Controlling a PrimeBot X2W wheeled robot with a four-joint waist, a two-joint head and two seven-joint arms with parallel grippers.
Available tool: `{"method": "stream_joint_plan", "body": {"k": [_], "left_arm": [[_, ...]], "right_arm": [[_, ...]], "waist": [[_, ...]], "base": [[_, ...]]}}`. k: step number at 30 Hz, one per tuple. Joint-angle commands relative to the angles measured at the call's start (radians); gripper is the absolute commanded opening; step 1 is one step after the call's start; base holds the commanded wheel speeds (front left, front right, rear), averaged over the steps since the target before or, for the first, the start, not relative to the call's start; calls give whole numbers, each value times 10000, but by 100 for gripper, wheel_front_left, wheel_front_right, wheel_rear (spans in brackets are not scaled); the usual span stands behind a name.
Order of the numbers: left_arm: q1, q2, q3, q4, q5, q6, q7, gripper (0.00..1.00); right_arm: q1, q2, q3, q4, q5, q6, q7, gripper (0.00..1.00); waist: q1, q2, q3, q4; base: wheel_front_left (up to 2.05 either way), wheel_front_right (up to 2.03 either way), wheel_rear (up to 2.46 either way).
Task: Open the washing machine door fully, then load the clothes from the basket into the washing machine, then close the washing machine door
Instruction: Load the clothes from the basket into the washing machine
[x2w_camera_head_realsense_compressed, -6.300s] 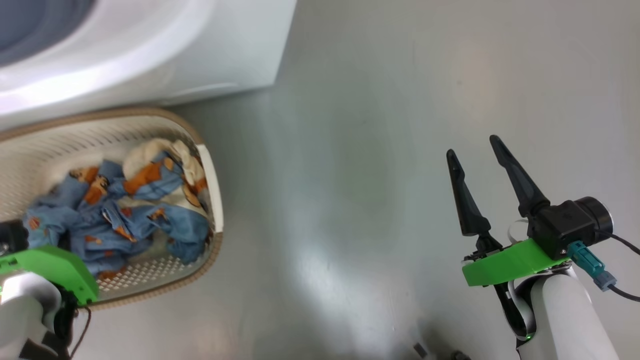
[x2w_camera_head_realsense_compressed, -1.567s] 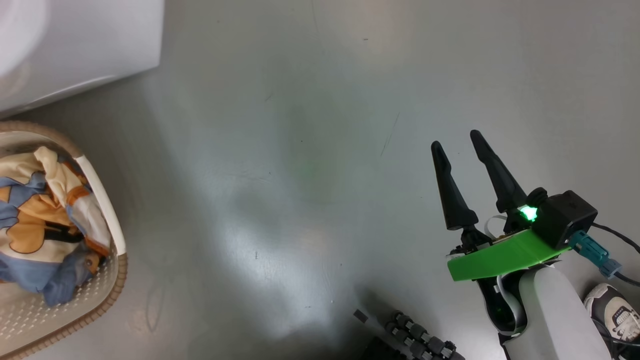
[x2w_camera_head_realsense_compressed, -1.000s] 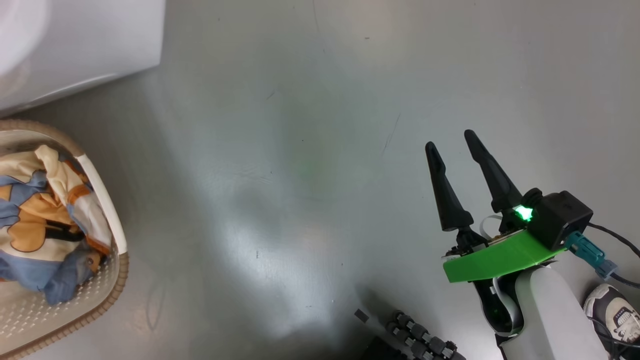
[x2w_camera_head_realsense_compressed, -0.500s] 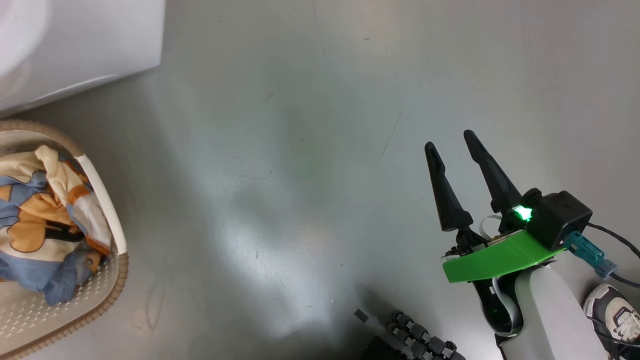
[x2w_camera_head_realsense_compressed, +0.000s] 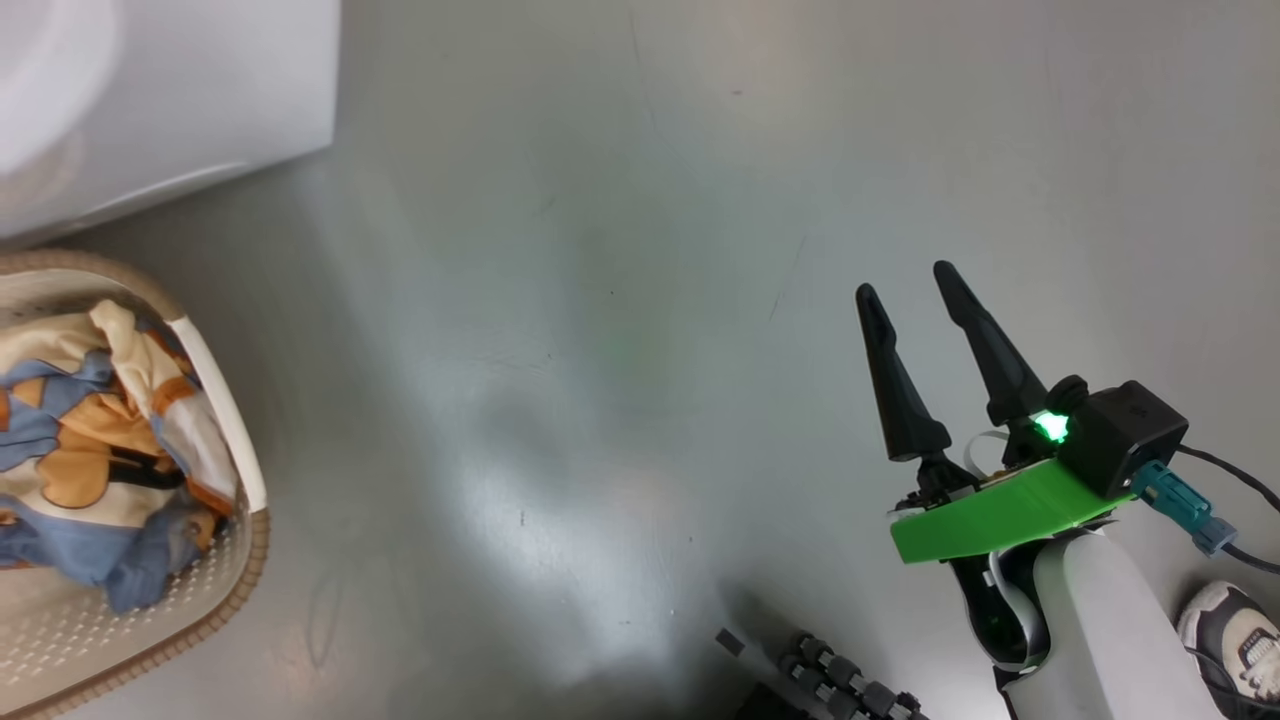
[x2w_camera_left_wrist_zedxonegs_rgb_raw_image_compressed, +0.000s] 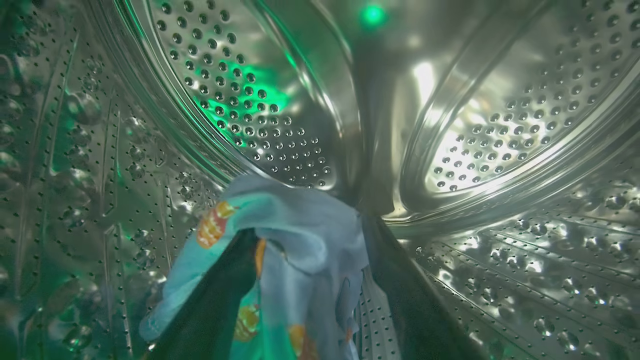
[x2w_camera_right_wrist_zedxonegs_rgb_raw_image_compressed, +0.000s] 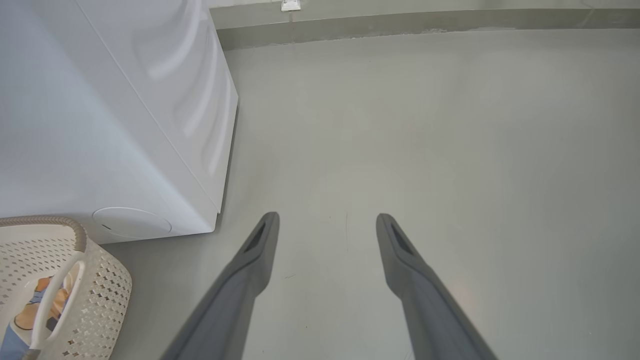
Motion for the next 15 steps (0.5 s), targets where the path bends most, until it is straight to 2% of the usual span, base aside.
{"method": "stream_joint_plan", "body": {"k": [1, 15], "left_arm": [[237, 455, -33, -151, -165, -28, -94, 100], [2094, -65, -826, -497, -1074, -28, -470, 100]], "right_arm": [[91, -77, 98, -157, -65, 16, -48, 100], [169, -77, -231, -5, -722, 16, -48, 100]], "waist": [[0, -1, -154, 99], [0, -1, -1432, 846]], "base": [[0, 0, 0], [0, 0, 0]]}}
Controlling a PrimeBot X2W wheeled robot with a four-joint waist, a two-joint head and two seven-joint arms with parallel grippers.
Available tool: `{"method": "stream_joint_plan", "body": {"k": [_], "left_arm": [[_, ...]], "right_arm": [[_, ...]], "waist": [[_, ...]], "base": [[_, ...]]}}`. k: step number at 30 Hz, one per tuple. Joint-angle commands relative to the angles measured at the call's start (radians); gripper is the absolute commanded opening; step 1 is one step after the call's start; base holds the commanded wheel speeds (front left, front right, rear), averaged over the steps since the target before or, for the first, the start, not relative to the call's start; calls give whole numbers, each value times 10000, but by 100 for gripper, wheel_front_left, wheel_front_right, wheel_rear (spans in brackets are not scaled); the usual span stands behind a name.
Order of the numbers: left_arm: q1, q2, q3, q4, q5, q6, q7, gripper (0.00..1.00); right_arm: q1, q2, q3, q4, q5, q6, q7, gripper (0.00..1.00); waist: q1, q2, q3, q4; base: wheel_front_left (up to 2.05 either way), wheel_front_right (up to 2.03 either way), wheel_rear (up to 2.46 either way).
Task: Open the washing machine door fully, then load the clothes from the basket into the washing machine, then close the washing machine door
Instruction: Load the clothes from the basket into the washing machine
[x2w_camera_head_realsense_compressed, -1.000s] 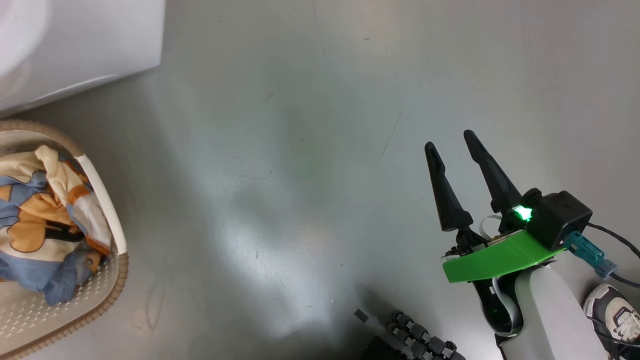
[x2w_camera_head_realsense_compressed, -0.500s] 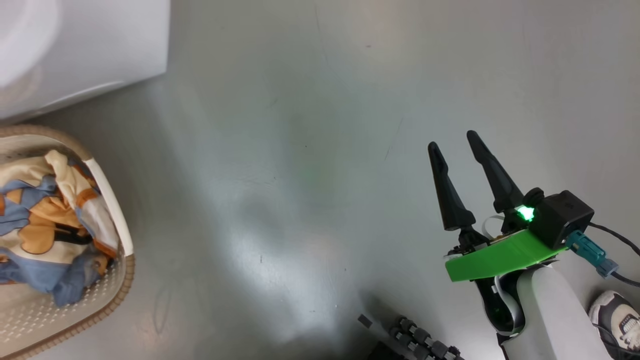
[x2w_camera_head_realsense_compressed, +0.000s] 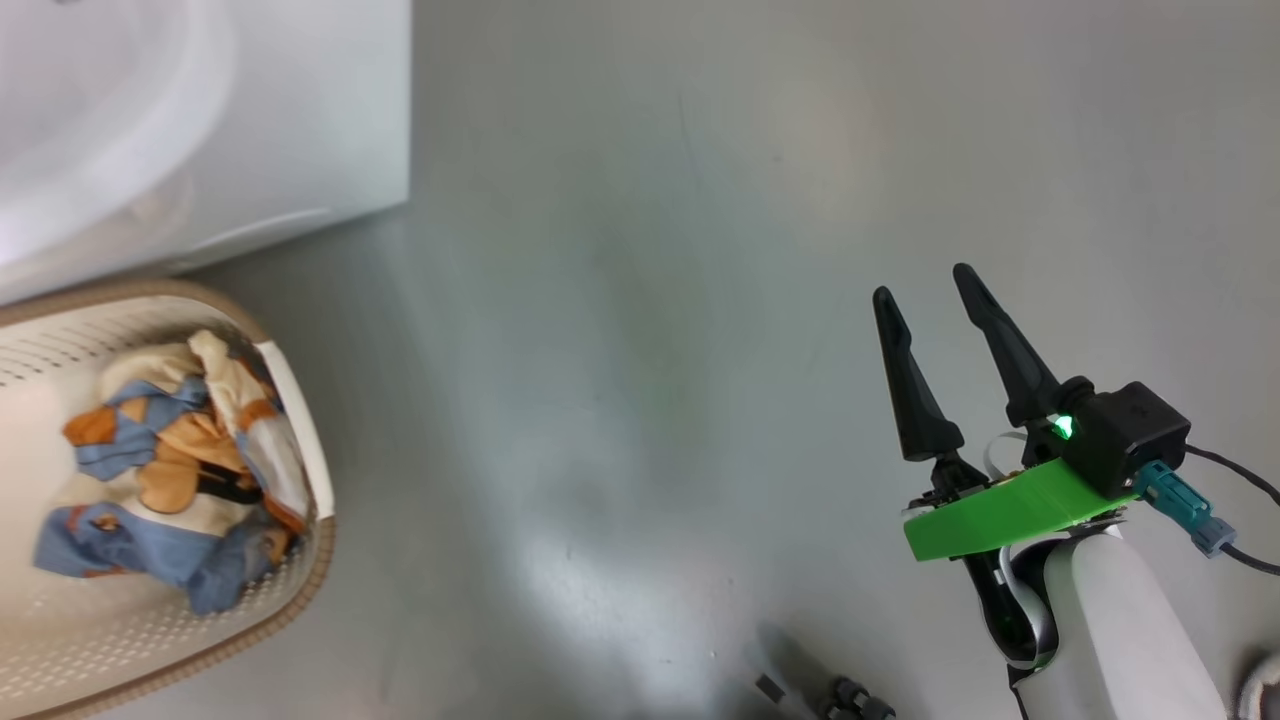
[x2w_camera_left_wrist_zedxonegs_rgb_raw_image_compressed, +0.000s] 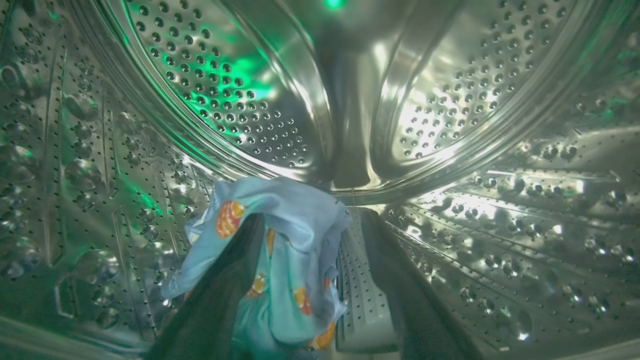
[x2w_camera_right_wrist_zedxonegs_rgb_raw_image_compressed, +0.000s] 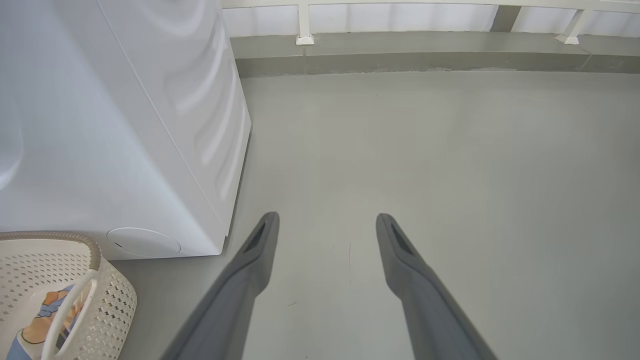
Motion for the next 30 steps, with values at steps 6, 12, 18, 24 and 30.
{"method": "stream_joint_plan", "body": {"k": [6, 12, 18, 24, 30], "left_arm": [[1594, 253, 28, -898, 114, -26, -100, 100], [3294, -260, 570, -1641, 322, -26, -103, 100], [5140, -921, 1297, -2521, 628, -24, -103, 100], [7045, -1697, 1939, -3714, 1030, 6, -104, 100], [8970, -2592, 2534, -5083, 1498, 299, -104, 100]], "right_arm": [[261, -74, 21, -9, -362, 16, -48, 100], [474, -74, -119, 199, -530, 16, -48, 100], [803, -74, -207, 408, -714, 16, -48, 100], [1233, -74, -403, 578, -972, 16, -48, 100], [1747, -73, -566, 713, -1155, 16, -48, 100]], "waist": [[0, -1, -1274, 741], [0, -1, -2290, 1209], [0, -1, -3344, 1674], [0, -1, -4375, 2186], [0, -1, -5341, 2694]], "base": [[0, 0, 0], [0, 0, 0], [0, 0, 0], [0, 0, 0], [0, 0, 0]]}}
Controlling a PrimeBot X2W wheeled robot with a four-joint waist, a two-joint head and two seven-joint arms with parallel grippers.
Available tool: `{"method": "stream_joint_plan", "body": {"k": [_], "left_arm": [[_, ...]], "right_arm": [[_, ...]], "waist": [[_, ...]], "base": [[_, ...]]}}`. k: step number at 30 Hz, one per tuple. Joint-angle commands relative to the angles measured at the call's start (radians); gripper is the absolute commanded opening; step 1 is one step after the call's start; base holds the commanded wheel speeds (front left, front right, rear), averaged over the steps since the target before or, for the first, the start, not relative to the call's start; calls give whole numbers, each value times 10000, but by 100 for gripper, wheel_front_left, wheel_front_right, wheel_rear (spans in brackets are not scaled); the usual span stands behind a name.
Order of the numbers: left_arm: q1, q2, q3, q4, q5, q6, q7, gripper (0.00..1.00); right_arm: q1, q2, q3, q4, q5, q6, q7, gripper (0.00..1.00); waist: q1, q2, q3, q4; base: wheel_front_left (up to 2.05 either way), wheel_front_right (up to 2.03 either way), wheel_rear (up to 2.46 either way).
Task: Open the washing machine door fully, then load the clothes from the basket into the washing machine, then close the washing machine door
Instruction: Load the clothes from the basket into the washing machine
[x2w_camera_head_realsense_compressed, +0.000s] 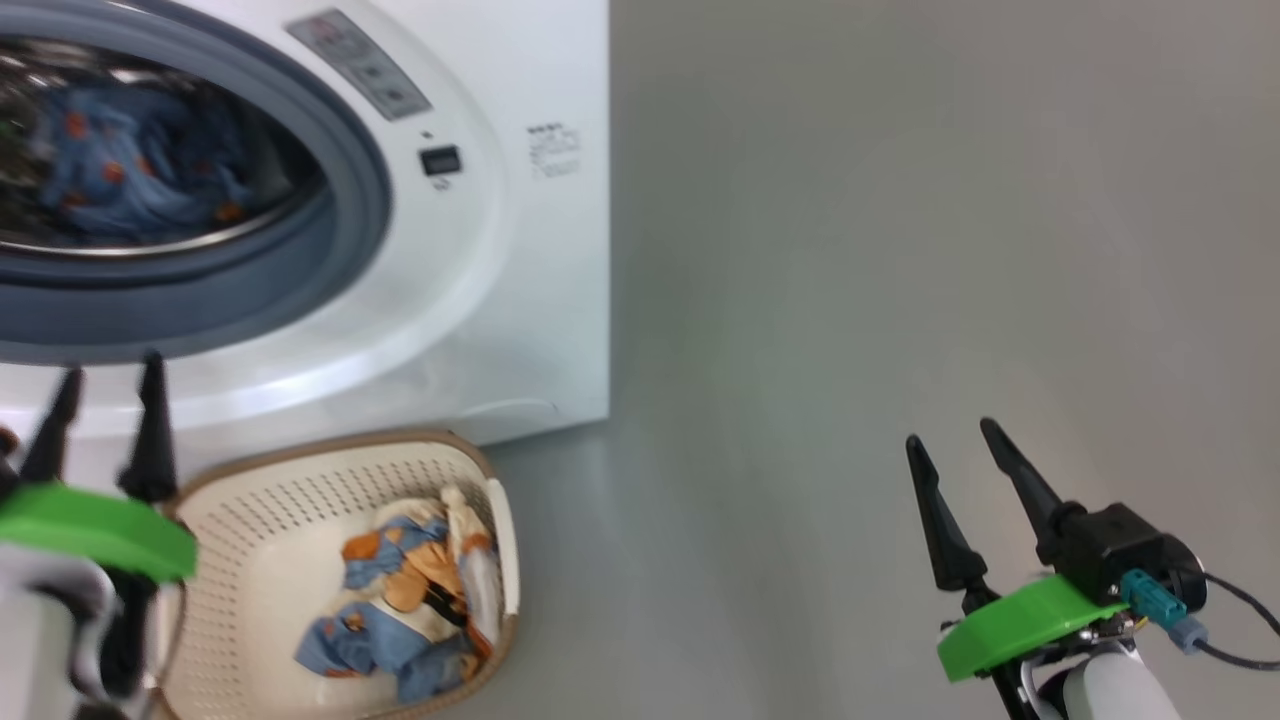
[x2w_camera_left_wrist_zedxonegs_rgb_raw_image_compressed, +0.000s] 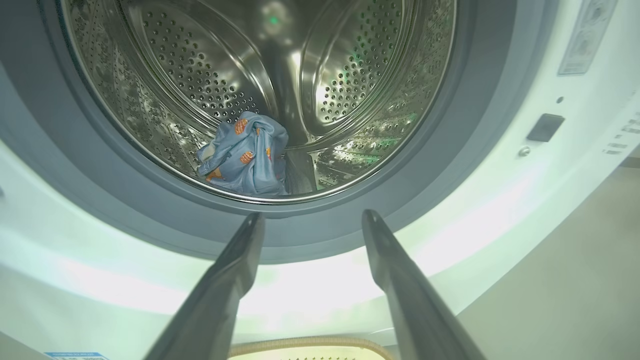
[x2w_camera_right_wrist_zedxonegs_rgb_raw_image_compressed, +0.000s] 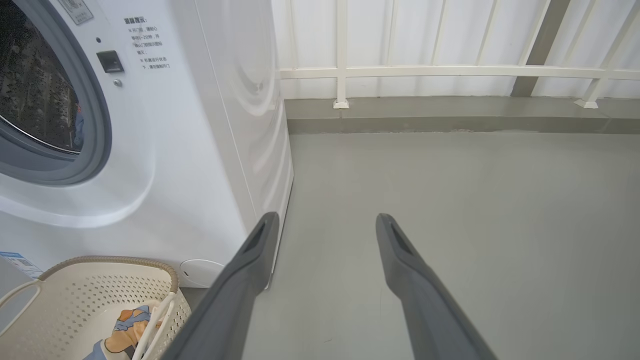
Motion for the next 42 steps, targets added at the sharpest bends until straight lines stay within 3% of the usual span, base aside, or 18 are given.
{"method": "stream_joint_plan", "body": {"k": [1, 13, 23, 42], "left_arm": [[437, 243, 535, -572, 180, 114, -64, 100], [3336, -1066, 1201, -2710, 1184, 24, -64, 100], [4365, -1871, 1630, -3585, 1873, -25, -64, 100], [4800, -2518, 1844, -3833, 2457, -198, -64, 100]], "right_arm": [[190, -39, 160, -170, -118, 16, -48, 100], [853, -39, 314, -87, -83, 16, -48, 100], [1032, -39, 371, -100, -23, 16, -48, 100], [1069, -39, 312, -192, 104, 16, -48, 100]], "waist": [[0, 0, -1123, 837], [0, 0, -2247, 1121], [0, 0, -2517, 1077], [0, 0, -2403, 1098]], "base": [[0, 0, 0], [0, 0, 0], [0, 0, 0], [0, 0, 0]]}}
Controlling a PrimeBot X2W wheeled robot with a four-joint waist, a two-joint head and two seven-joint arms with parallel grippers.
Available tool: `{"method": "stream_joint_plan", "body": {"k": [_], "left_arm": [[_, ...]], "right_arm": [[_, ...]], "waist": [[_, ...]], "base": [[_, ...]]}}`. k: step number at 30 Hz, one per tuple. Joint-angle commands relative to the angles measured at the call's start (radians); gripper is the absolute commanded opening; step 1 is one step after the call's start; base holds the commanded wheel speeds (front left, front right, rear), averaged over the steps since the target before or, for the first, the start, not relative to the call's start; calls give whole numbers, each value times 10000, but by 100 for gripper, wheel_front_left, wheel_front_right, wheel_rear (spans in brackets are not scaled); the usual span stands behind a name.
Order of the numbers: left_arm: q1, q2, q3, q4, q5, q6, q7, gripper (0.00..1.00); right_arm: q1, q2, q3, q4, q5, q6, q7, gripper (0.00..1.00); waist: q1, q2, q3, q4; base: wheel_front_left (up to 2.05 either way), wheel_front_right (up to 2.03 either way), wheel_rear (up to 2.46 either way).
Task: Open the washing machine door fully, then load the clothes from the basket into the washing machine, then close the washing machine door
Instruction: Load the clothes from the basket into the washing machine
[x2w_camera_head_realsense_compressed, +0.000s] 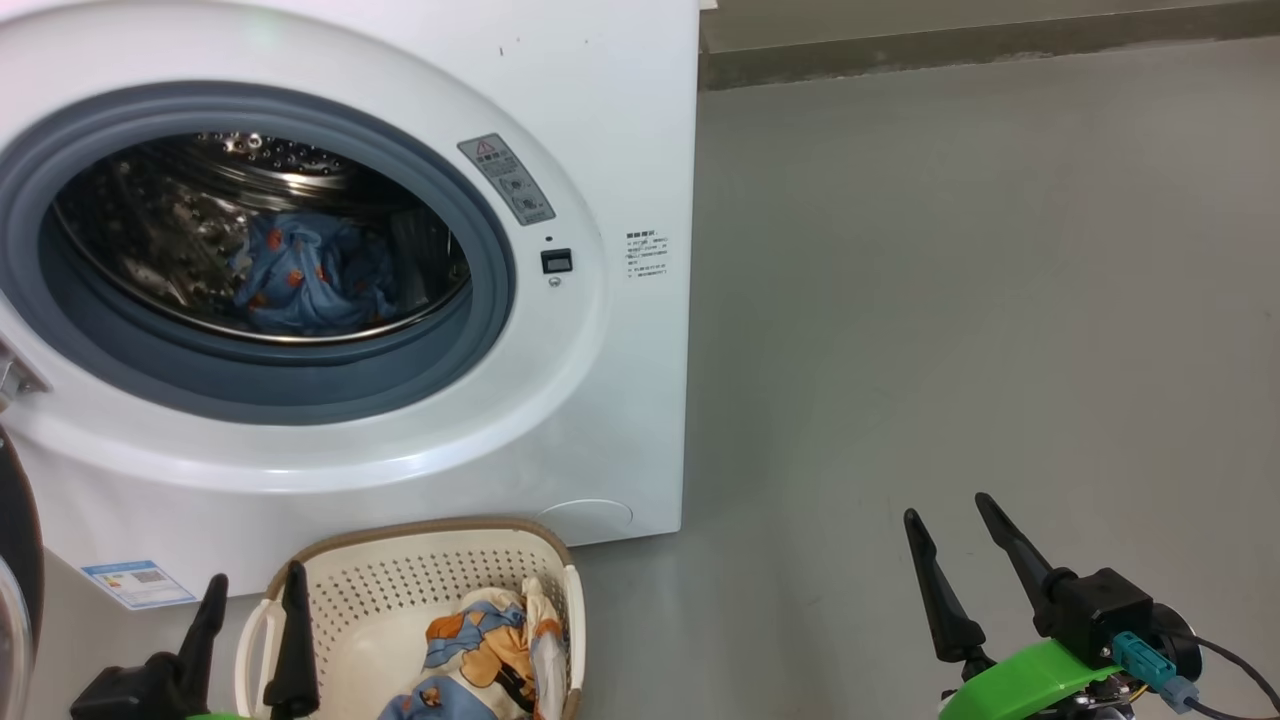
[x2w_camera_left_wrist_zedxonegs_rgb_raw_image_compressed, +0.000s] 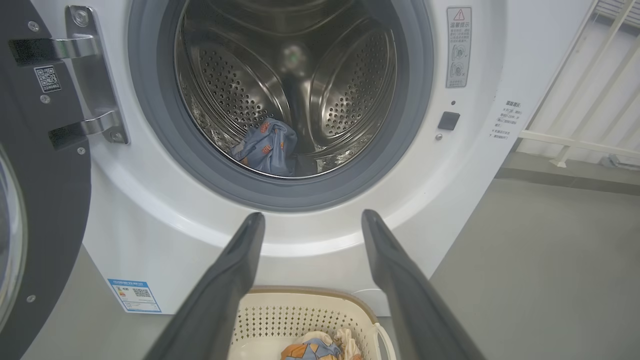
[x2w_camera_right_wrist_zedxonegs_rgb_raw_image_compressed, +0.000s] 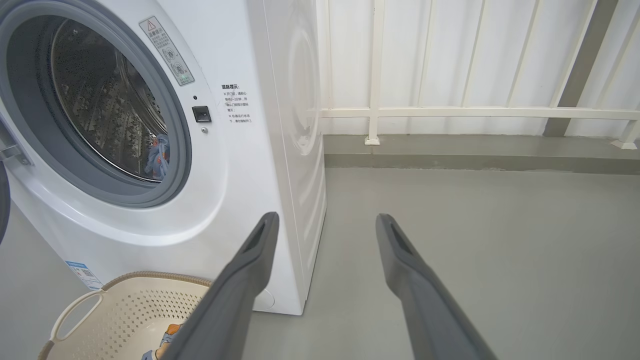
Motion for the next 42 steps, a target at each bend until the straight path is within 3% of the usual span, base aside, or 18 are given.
{"method": "stream_joint_plan", "body": {"k": [1, 42], "left_arm": [[-148, 83, 374, -174, 45, -34, -64, 100], [-187, -56, 352, 89, -61, -68, -65, 100]], "right_arm": [[-47, -39, 238, -267, 66, 16, -48, 100], [-123, -39, 262, -256, -55, 16, -48, 100]], "waist": [[0, 0, 4, 14], [0, 0, 186, -13]], "base": [[0, 0, 0], [0, 0, 0]]}}
